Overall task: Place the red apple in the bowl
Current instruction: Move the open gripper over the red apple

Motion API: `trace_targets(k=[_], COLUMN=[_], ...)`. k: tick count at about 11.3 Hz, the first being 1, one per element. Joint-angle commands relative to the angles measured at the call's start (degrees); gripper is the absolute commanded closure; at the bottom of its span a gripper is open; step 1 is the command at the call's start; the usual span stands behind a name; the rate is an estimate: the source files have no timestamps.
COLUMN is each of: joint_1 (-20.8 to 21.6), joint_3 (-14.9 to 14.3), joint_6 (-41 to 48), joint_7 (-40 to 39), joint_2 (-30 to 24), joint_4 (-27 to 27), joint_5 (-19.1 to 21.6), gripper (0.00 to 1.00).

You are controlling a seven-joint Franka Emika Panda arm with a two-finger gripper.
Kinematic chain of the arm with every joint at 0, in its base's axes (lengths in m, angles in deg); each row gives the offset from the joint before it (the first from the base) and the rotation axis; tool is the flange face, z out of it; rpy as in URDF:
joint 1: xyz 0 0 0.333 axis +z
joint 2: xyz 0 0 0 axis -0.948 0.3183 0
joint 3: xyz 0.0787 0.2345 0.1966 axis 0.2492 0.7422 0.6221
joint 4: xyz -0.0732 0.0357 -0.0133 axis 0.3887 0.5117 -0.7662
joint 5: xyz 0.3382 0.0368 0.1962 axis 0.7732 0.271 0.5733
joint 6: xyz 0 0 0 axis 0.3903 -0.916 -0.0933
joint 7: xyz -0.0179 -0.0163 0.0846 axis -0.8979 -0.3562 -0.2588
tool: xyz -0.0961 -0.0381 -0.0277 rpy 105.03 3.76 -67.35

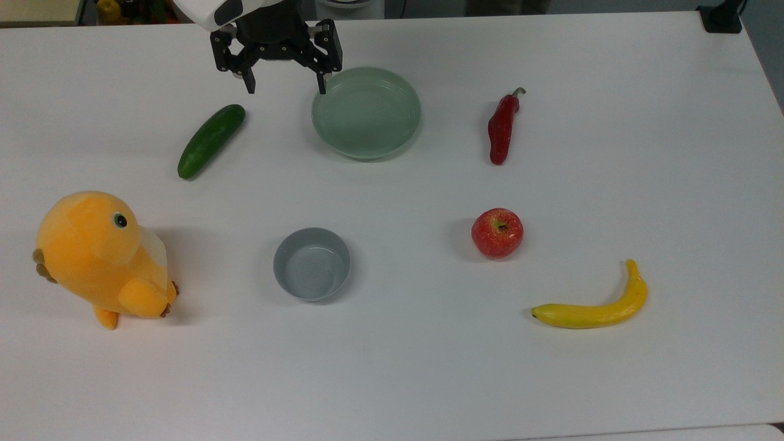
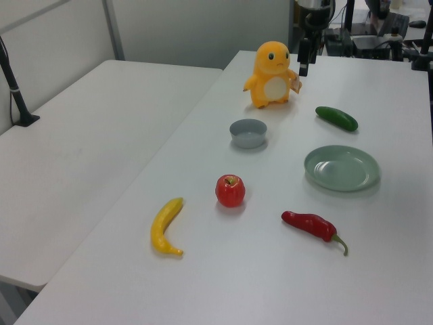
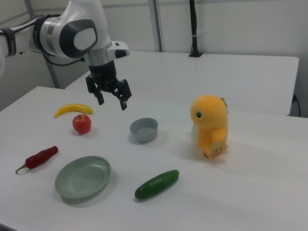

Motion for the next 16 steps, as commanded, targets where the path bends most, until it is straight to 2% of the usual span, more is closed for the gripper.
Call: trace_targets(k=[1,6,8,9,12,14,16], joint_1=[0.68,0.85,1.64,2.43,5.5,5.95,8.14], joint_3=[0.0,0.53,2.71,4.29,7.37,9.57,10.2], joint_6=[-0.72,-2.13,-11.16,-12.68,-15.22,-17.6,-20.76], joint_7=[1.89,1.89,3.46,6.0,6.37,7.25,9.18], joint_2=[-0.53,-0.63,-0.9,-0.11,0.69,3.22,7.61], joint_4=[-0.47,-1.36,-4.86,-5.14,-4.7,-4.0,-2.51], joint_5=[-0.64,-0.55,-0.11,-0.2,-0.02,-0.2,-0.55], gripper=[0.0,0.0,0.0,0.0,0.0,0.0,0.0])
